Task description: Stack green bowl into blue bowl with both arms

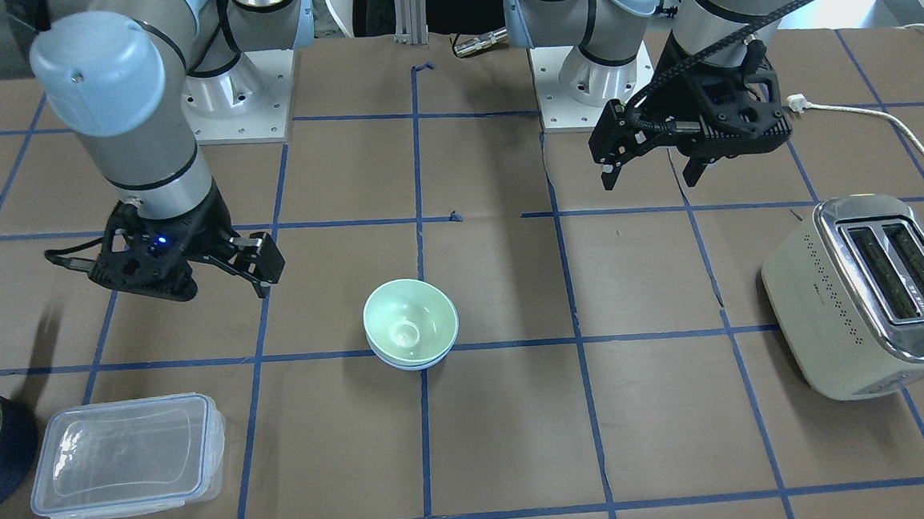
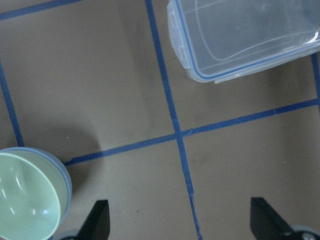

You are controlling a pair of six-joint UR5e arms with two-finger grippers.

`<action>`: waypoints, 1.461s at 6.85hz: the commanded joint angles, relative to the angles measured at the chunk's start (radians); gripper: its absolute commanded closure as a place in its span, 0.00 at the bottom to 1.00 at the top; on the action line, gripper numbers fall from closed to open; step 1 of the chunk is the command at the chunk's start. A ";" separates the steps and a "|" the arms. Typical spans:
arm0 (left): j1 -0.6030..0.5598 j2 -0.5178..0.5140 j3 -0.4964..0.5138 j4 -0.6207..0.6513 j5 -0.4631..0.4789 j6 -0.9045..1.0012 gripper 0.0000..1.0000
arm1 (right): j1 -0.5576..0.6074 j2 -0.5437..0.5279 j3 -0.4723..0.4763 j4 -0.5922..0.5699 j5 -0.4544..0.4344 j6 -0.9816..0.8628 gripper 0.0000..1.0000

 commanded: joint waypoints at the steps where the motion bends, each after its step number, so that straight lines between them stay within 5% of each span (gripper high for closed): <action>1: 0.000 0.000 -0.001 0.000 0.000 0.000 0.00 | -0.019 -0.100 -0.078 0.206 -0.022 -0.039 0.00; 3: 0.000 -0.002 -0.001 0.000 -0.001 0.000 0.00 | -0.022 -0.119 -0.117 0.273 0.115 -0.081 0.00; 5: 0.000 -0.003 0.001 0.000 -0.001 0.000 0.00 | -0.024 -0.126 -0.132 0.380 0.110 -0.203 0.00; 10: 0.000 -0.002 0.004 0.000 0.000 0.000 0.00 | -0.028 -0.131 -0.133 0.408 0.045 -0.208 0.00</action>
